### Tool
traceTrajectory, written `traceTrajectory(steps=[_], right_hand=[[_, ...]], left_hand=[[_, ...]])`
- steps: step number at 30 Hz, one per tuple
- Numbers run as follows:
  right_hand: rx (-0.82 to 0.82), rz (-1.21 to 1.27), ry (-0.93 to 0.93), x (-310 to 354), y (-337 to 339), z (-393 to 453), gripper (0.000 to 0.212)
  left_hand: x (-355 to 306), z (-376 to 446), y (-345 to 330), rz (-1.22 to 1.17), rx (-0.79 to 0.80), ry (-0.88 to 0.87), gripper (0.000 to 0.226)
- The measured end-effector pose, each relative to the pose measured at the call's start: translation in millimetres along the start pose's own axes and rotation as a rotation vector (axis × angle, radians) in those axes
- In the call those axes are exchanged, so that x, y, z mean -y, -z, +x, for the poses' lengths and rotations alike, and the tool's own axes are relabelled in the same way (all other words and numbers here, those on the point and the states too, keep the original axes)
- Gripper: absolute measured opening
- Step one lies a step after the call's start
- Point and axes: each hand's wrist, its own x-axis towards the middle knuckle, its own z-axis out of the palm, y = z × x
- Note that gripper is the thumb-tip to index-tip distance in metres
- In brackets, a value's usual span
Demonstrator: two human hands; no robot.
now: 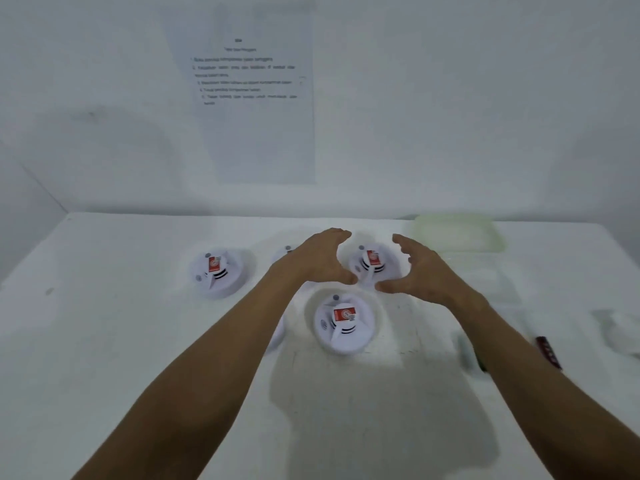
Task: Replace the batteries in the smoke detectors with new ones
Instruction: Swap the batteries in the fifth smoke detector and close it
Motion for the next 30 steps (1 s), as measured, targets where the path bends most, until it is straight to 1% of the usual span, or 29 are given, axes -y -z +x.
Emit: traceTrajectory(steps=[2, 6, 8, 10, 11, 12, 13, 15, 16, 18, 20, 21, 23, 25, 27, 29, 30], right_hand=[[0.049, -0.047, -0.016, -2, 1, 3, 0.077], [0.129, -0.094, 0.008, -13, -6, 18, 0.069], [0.124, -0.084, 0.026, -19, -8, 26, 0.076], [0.121, -0.129, 0.076, -25, -8, 31, 0.090], [0.130, -0.148, 0.109, -31, -9, 36, 0.092], [0.128, -0.168, 0.141, -36, -9, 40, 0.092], [0.126, -0.186, 0.177, -37, -5, 38, 0.094], [0.138, -0.169, 0.204, -28, 8, 19, 0.107], [0.162, -0.144, 0.214, -27, 13, 11, 0.112], [0.170, -0.091, 0.253, -29, 22, -1, 0.111], [0.144, -0.029, 0.298, -31, 30, -13, 0.102], [0.136, 0.017, 0.311, -30, 36, -21, 0.097], [0.143, 0.147, 0.308, -31, 48, -35, 0.092], [0.162, 0.316, 0.320, -33, 59, -51, 0.092], [0.196, 0.459, 0.344, -37, 67, -64, 0.093], [0.245, 0.558, 0.361, -43, 71, -74, 0.095], [0.269, 0.591, 0.375, -46, 73, -79, 0.097]], left_hand=[[-6, 13, -7, 0.071, 0.030, -0.002, 0.060], [-14, 21, -19, 0.144, 0.048, 0.001, 0.041], [-16, 22, -23, 0.130, 0.026, 0.015, 0.032], [-22, 19, -23, 0.103, 0.003, 0.023, 0.031], [-23, 18, -23, 0.088, -0.013, 0.027, 0.029], [-25, 16, -23, 0.077, -0.035, 0.012, 0.031], [-26, 13, -24, 0.062, -0.061, -0.011, 0.041], [-34, 4, -24, 0.002, -0.115, -0.056, 0.066], [-39, -4, -24, -0.036, -0.131, -0.073, 0.074], [-55, -20, -23, -0.117, -0.153, -0.106, 0.081], [-72, -38, -23, -0.269, -0.178, -0.135, 0.085], [-80, -48, -22, -0.372, -0.190, -0.140, 0.085], [-93, -65, -22, -0.508, -0.228, -0.145, 0.073], [-100, -79, -22, -0.502, -0.258, -0.132, 0.060], [-108, -90, -27, -0.552, -0.207, -0.123, 0.055], [-117, -98, -31, -0.688, -0.135, -0.146, 0.057], [-121, -102, -32, -0.732, -0.126, -0.157, 0.058]])
